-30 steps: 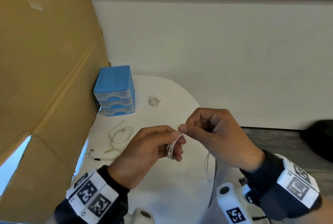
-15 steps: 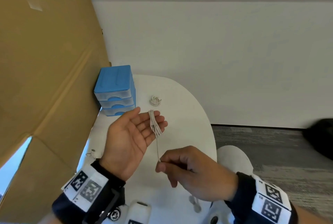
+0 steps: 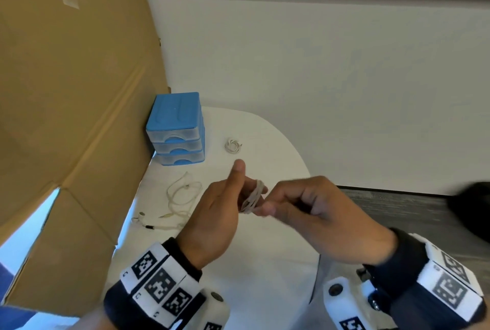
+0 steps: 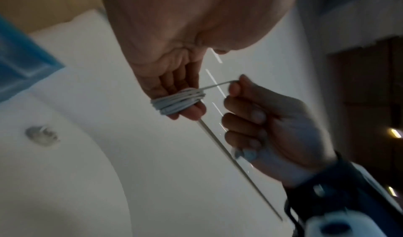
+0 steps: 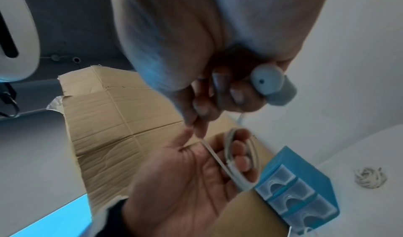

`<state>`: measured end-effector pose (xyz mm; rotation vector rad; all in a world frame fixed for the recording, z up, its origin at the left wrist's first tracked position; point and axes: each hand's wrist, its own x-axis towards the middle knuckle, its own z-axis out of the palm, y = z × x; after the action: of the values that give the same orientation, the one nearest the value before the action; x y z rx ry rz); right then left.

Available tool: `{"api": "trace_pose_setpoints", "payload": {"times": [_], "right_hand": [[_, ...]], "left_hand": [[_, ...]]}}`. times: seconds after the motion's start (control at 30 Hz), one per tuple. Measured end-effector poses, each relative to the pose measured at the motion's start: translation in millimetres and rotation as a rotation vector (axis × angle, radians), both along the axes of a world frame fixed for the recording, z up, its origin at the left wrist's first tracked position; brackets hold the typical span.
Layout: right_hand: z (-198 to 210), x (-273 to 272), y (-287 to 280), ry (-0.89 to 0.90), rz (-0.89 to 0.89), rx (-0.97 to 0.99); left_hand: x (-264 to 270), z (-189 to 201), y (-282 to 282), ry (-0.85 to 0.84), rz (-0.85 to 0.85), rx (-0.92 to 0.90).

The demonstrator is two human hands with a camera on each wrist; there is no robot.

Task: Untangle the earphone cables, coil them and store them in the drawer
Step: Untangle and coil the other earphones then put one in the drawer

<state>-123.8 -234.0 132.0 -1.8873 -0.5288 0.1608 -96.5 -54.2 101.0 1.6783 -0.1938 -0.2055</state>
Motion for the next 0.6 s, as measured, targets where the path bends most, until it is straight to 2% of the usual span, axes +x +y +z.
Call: {"api": "trace_pose_setpoints", "payload": {"times": [0.1,0.17,0.3,0.43,0.6], "right_hand": [[-3,-9,3,0.045,0.132,-0.140],[-6,-12,8,0.042,0.153,-0.177],[-8,-2,6,-0.044,-0.082,-0.029],[-15,11,-2,-0.094,-0.217,0.041],[-34,20,-1,0.000,-0.281,0.094]], "left_hand": [[8,2,2,0.122,0.053,-0.117],[10,3,4,0.132,0.058,-0.126],[6,0,8,0.099,-0.021,-0.010],[-2,3,4,0.045,-0.141,0.066],[-1,6,1,0.150,-0.123,-0.061]]}}
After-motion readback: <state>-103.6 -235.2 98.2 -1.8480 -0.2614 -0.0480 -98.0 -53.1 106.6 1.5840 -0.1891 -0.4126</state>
